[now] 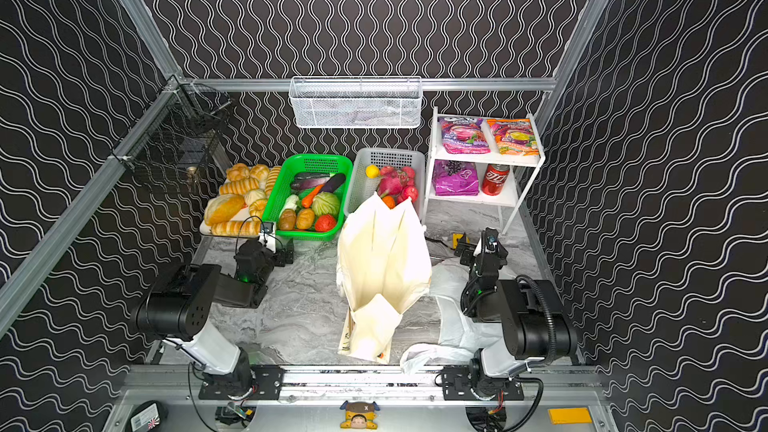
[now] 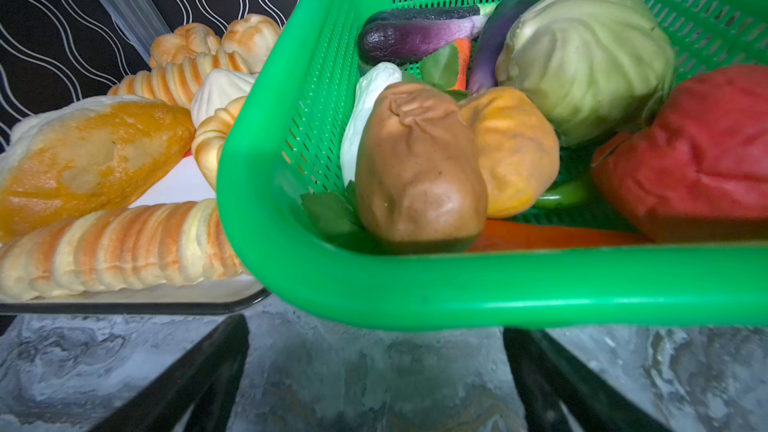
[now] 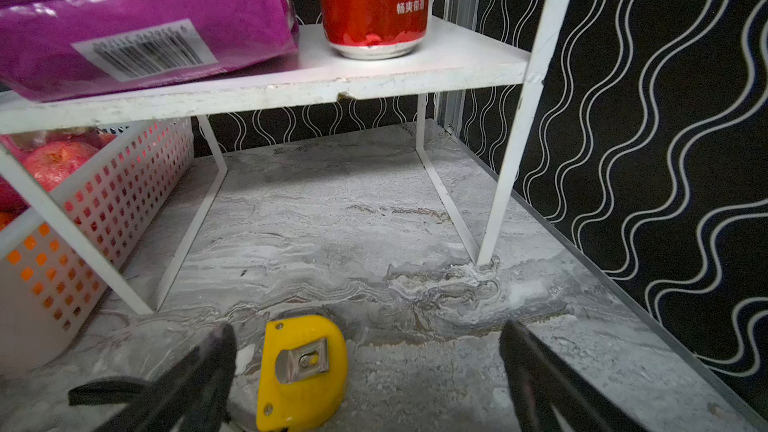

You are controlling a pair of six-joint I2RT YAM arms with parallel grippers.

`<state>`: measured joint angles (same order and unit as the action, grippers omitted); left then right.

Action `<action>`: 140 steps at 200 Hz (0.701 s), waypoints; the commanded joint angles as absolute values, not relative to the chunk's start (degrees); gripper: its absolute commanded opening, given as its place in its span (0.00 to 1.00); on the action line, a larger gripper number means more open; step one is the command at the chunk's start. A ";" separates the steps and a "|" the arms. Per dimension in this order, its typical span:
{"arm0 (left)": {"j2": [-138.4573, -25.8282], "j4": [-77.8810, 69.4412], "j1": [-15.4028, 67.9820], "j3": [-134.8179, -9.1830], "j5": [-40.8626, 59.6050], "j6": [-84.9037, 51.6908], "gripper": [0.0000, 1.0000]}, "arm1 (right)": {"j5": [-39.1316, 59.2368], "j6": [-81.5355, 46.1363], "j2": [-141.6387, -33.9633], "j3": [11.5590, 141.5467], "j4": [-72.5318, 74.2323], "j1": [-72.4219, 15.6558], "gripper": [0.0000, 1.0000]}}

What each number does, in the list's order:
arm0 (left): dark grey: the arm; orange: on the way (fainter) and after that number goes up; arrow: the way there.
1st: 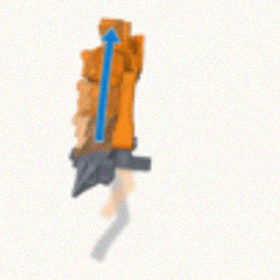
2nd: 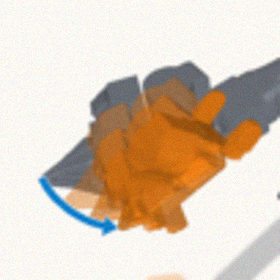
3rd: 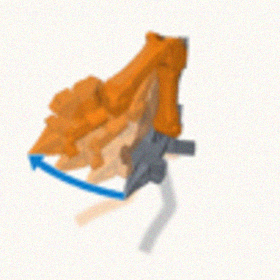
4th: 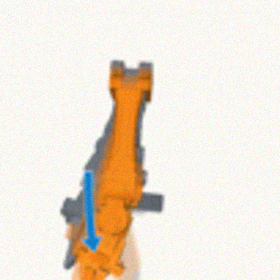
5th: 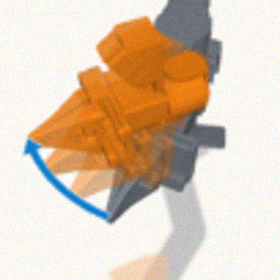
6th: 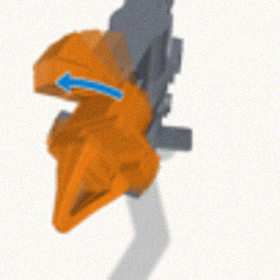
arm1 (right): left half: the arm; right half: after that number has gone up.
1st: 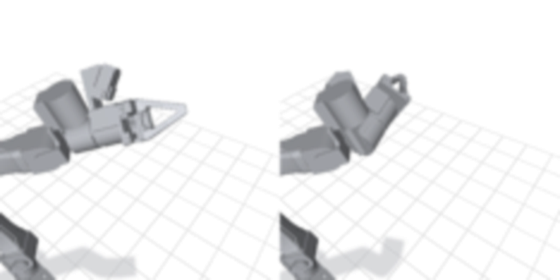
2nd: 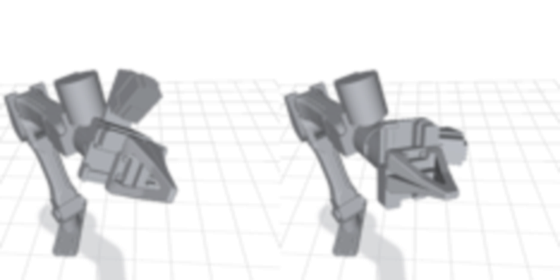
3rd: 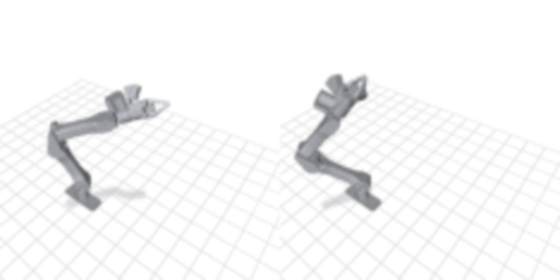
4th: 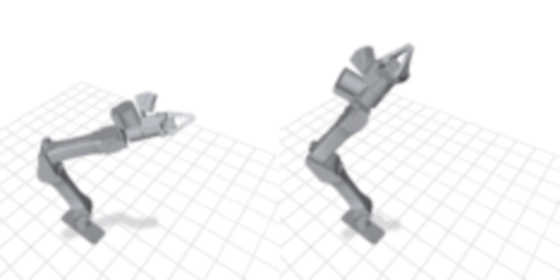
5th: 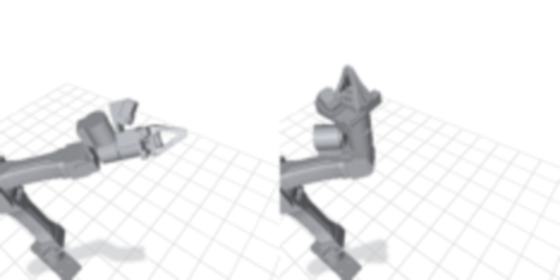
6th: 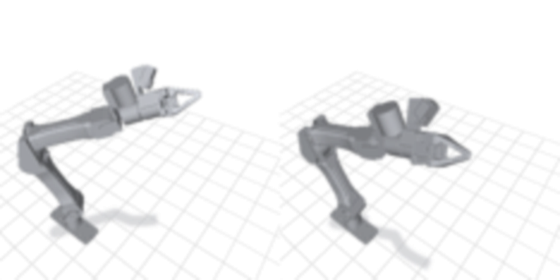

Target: Place the mixed food into the grocery bags and tie them

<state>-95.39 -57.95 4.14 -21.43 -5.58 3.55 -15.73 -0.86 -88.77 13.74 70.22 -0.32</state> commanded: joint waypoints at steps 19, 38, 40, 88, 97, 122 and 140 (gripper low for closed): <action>-95.20 -58.86 4.04 -21.31 -5.62 4.13 0.99 | -15.66 -1.13 -88.80 14.02 70.85 -0.33 1.00; -95.19 -58.76 4.04 -21.28 -5.62 4.14 0.99 | -15.67 -1.14 -88.82 13.97 70.94 -0.35 1.00; -95.12 -58.72 4.04 -21.27 -5.58 4.13 0.99 | -15.72 -1.14 -88.78 13.97 70.98 -0.31 1.00; -95.15 -58.56 4.04 -21.39 -5.62 4.14 0.99 | -14.80 -1.84 -88.62 14.23 69.94 0.15 1.00; -95.20 -58.72 4.04 -21.36 -5.58 4.14 0.99 | -14.79 -1.76 -88.68 14.26 70.15 0.22 1.00; -95.02 -60.14 4.12 -20.61 -7.86 3.36 0.99 | -14.84 -1.67 -88.60 14.15 70.36 0.26 1.00; -94.57 -64.72 4.07 -18.00 -10.28 2.22 0.99 | -14.18 -0.99 -88.60 13.52 71.61 0.22 1.00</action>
